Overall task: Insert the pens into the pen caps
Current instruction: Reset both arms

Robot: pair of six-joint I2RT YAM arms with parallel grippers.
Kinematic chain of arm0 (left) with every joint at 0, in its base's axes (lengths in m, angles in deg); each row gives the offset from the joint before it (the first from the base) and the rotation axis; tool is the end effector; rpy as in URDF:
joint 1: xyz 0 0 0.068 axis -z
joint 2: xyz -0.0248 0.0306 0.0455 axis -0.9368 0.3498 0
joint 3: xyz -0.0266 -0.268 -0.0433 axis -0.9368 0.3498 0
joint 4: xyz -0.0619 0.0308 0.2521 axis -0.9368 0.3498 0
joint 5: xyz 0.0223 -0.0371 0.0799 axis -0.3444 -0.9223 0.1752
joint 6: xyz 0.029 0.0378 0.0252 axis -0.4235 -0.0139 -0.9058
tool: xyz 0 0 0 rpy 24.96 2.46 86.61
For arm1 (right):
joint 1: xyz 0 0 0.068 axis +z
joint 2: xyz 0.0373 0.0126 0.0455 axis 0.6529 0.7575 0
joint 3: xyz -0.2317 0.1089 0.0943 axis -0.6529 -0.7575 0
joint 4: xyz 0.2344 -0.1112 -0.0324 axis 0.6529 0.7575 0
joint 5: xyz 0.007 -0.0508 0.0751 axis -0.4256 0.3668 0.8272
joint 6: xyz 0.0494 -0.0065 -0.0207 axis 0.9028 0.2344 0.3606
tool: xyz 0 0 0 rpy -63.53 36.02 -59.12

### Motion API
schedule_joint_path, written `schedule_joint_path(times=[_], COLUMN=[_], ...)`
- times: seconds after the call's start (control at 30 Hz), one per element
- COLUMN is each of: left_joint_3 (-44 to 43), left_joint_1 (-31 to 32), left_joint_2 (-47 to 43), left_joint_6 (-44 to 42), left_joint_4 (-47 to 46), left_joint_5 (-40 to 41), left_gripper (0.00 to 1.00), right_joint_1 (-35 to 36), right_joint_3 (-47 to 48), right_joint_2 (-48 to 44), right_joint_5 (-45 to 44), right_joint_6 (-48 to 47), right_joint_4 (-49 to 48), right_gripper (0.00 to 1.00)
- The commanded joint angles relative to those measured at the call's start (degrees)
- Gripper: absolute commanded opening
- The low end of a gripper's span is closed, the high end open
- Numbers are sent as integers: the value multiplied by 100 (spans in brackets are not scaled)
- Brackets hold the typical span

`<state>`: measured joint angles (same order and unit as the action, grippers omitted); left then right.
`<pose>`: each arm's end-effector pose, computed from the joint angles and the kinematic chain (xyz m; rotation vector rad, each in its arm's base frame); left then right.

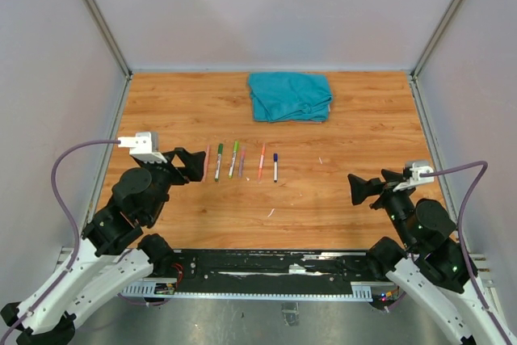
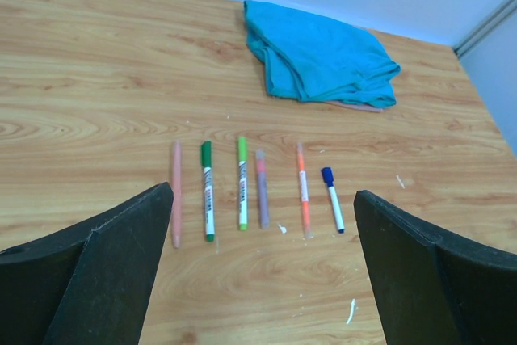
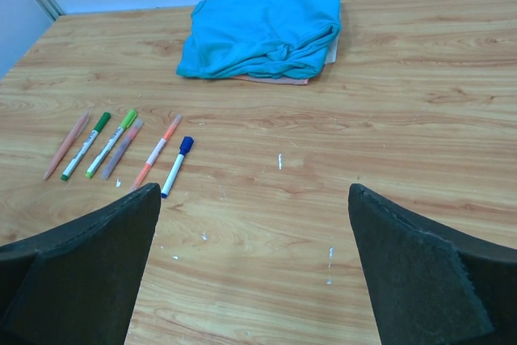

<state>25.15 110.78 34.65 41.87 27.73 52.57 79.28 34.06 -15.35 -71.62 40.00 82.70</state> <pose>0.0918 -0.0572 0.3327 -0.1181 1.6987 -0.4057 0.0486 0.0220 0.3097 -0.0008 1.5751 0.4662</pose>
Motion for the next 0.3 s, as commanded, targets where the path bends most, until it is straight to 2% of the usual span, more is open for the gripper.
schedule_joint_path(times=[0.0, 0.27], left_joint_3=[-170, -194], left_joint_1=[-21, -21], left_joint_2=[2, 58], left_joint_6=[-182, -331], left_joint_4=[436, 423], left_joint_5=[235, -10], left_gripper=[100, 100], right_joint_1=[-73, -73], right_joint_3=[-61, -1], right_joint_2=[13, 96], right_joint_5=[-21, -88], right_joint_6=[-6, -10], right_joint_4=[-84, -100], right_gripper=[98, 99])
